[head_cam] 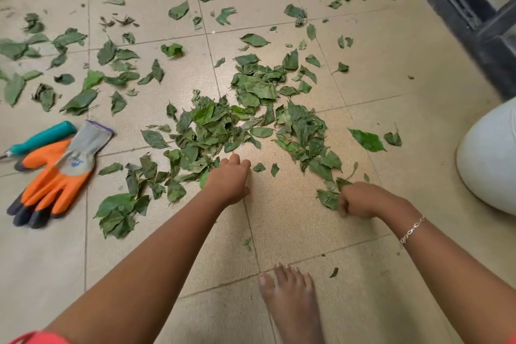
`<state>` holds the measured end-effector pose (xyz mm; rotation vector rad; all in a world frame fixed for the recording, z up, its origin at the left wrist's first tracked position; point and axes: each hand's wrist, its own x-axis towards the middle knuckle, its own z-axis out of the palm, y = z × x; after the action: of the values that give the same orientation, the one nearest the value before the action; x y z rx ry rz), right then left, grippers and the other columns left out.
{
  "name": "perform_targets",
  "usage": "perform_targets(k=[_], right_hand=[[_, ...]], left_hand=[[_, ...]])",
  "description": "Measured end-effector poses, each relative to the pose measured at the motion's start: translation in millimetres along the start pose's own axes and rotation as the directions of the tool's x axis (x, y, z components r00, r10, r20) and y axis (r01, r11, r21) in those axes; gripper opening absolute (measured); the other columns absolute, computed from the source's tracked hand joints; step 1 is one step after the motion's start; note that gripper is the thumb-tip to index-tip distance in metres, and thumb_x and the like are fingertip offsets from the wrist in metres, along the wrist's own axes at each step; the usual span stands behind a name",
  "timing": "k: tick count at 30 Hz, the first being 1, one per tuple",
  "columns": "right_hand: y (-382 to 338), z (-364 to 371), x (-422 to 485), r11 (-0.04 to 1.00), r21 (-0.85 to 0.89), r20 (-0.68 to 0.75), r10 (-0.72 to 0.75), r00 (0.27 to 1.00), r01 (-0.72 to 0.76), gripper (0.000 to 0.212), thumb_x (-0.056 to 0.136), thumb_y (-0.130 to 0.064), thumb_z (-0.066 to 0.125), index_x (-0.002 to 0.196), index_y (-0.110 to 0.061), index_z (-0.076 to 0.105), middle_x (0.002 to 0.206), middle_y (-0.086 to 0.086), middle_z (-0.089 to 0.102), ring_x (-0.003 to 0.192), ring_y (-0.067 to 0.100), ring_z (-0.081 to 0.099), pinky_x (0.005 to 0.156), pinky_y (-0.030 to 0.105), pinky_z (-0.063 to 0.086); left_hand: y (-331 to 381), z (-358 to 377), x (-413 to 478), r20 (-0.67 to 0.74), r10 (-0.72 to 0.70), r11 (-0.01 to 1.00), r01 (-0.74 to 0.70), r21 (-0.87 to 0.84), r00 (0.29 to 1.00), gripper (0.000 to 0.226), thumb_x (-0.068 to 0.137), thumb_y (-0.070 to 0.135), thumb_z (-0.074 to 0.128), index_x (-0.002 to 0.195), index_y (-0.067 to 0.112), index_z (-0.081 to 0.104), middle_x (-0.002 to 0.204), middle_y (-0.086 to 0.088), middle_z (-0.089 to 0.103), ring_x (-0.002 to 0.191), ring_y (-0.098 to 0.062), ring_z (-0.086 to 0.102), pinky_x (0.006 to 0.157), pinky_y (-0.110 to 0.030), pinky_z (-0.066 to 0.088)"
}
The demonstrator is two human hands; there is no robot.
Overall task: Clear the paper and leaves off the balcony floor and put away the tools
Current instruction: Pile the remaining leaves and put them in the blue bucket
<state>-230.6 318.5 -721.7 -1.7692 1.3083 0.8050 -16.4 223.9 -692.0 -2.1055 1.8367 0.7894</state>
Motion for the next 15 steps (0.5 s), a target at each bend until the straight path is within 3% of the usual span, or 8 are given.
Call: perform_targets(k=[1, 3, 5, 7, 8, 11, 13, 15], right_hand=[[-10, 36, -9, 1.0, 0.006, -0.081, -0.011, 0.997, 0.012, 0.072, 0.096, -0.044, 0.012, 0.089, -0.013, 0.077, 0.087, 0.008, 0.074, 0.08, 0.021, 0.071, 0.069, 0.04, 0.056], [-11, 56, -4, 0.999, -0.04, -0.286, -0.04, 0.957, 0.03, 0.081, 0.098, -0.044, 0.005, 0.075, -0.014, 0.077, 0.074, 0.005, 0.074, 0.067, 0.018, 0.071, 0.059, 0.037, 0.056], [-19, 39, -12, 0.996, -0.081, -0.352, -0.008, 0.936, -0.022, 0.09, 0.095, -0.049, -0.006, 0.088, -0.014, 0.077, 0.087, 0.007, 0.074, 0.08, 0.02, 0.071, 0.07, 0.039, 0.056], [-26, 28, -4, 0.996, -0.051, -0.223, 0.054, 0.973, -0.067, 0.093, 0.081, -0.053, -0.013, 0.122, -0.013, 0.061, 0.121, 0.01, 0.064, 0.11, 0.024, 0.061, 0.095, 0.041, 0.046], [-27, 30, -2, 0.996, -0.076, -0.3, 0.014, 0.954, -0.039, 0.087, 0.08, -0.053, -0.006, 0.122, -0.012, 0.058, 0.12, 0.011, 0.064, 0.109, 0.025, 0.062, 0.094, 0.041, 0.046], [-21, 42, -16, 0.999, -0.038, -0.336, 0.016, 0.942, -0.03, 0.079, 0.096, -0.048, 0.01, 0.08, -0.004, 0.073, 0.075, 0.015, 0.072, 0.065, 0.029, 0.07, 0.066, 0.039, 0.053], [8, 77, 40, 0.998, 0.011, -0.301, 0.069, 0.951, -0.068, 0.072, 0.094, -0.049, 0.019, 0.083, -0.005, 0.074, 0.081, 0.017, 0.072, 0.072, 0.032, 0.07, 0.072, 0.04, 0.049], [1, 46, 127, 0.97, -0.243, -0.363, -0.104, 0.926, 0.013, 0.06, 0.09, -0.055, 0.018, 0.119, -0.027, 0.063, 0.114, 0.015, 0.066, 0.106, 0.035, 0.062, 0.089, 0.05, 0.044]], left_hand=[[1, 1, -1, -0.013, -0.009, 1.0, 0.009, -0.009, 1.0, 0.06, 0.088, 0.036, 0.06, 0.137, 0.013, 0.035, 0.136, -0.011, 0.039, 0.123, -0.03, 0.04, 0.095, -0.044, 0.046], [2, 2, -4, -0.08, -0.06, 0.997, 0.056, -0.051, 0.995, 0.057, 0.089, 0.045, 0.055, 0.135, 0.014, 0.038, 0.134, -0.01, 0.043, 0.123, -0.028, 0.041, 0.093, -0.043, 0.046], [1, 4, -8, -0.208, -0.147, 0.985, 0.125, -0.115, 0.967, 0.049, 0.092, 0.045, 0.048, 0.13, 0.015, 0.043, 0.131, -0.009, 0.047, 0.121, -0.027, 0.041, 0.093, -0.042, 0.043], [-5, 4, -12, -0.346, -0.272, 0.95, 0.193, -0.247, 0.898, 0.041, 0.094, 0.042, 0.046, 0.125, 0.016, 0.047, 0.128, -0.007, 0.05, 0.119, -0.026, 0.042, 0.093, -0.041, 0.041], [-10, 3, -15, -0.394, -0.349, 0.916, 0.22, -0.335, 0.85, 0.037, 0.094, 0.039, 0.047, 0.123, 0.016, 0.048, 0.126, -0.007, 0.051, 0.118, -0.026, 0.042, 0.093, -0.04, 0.04], [-27, 0, -23, -0.412, -0.595, 0.762, 0.321, -0.563, 0.69, 0.036, 0.093, 0.034, 0.049, 0.124, 0.014, 0.046, 0.125, -0.009, 0.05, 0.117, -0.026, 0.041, 0.09, -0.039, 0.038], [-38, 3, -32, -0.364, -0.746, 0.625, 0.397, -0.672, 0.558, 0.046, 0.092, 0.032, 0.052, 0.131, 0.011, 0.04, 0.13, -0.012, 0.045, 0.122, -0.029, 0.038, 0.093, -0.042, 0.038], [-52, 9, -42, -0.248, -0.881, 0.432, 0.471, -0.769, 0.403, 0.055, 0.092, 0.033, 0.053, 0.137, 0.01, 0.032, 0.139, -0.015, 0.038, 0.129, -0.031, 0.032, 0.1, -0.045, 0.034]])
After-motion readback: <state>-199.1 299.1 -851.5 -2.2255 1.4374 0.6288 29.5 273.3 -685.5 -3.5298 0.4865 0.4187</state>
